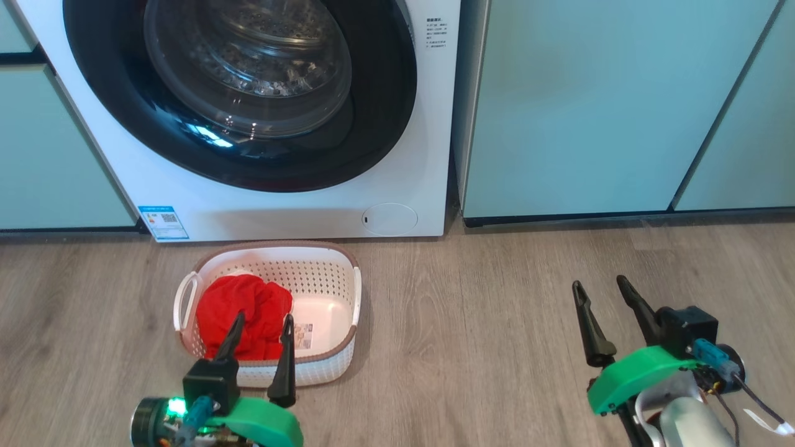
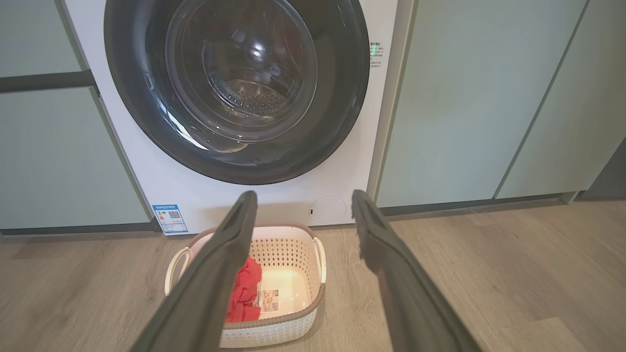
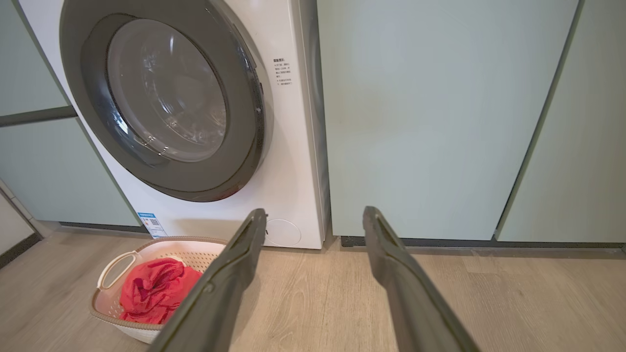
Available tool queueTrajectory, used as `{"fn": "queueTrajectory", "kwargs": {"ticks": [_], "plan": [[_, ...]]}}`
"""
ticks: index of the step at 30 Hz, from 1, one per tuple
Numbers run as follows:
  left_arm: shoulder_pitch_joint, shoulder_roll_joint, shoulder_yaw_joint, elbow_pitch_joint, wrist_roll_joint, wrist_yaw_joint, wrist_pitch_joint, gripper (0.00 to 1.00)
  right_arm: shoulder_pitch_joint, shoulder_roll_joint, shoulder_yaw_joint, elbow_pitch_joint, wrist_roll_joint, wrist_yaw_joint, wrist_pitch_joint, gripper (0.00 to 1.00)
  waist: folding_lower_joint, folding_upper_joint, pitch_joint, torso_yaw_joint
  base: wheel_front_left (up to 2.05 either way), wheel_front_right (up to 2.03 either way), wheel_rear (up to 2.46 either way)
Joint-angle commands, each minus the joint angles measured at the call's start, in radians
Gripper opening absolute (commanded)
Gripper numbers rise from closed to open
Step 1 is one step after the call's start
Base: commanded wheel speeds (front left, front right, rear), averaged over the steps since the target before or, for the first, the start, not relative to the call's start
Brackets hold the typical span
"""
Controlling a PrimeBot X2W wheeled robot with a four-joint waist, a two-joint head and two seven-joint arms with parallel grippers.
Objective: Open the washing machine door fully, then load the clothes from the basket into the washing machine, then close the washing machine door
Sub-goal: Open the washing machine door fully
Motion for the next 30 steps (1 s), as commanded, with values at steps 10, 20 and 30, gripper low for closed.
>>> {"fn": "queueTrajectory", "kwargs": {"ticks": [10,20,30], "plan": [[-0.036,0.003,0.035,-0.038,0.014,0.008,-0.013,1.00,-0.067,-0.006,0.028,-0.033,-0.006,0.000,-0.014,1.00,0.0000,-0.0001,0.001,-0.008,0.29,0.29,-0.58],[-0.040,0.003,0.040,-0.036,0.021,0.009,-0.013,1.00,-0.062,-0.006,0.031,-0.047,-0.004,0.000,-0.014,1.00,0.0000,-0.0001,-0.001,-0.005,0.00,0.00,0.00],[-0.043,0.003,0.036,-0.046,0.037,0.021,-0.013,1.00,-0.058,-0.006,0.033,-0.066,0.010,0.000,-0.014,1.00,0.0000,-0.0001,0.001,-0.003,0.00,0.00,0.00]]}}
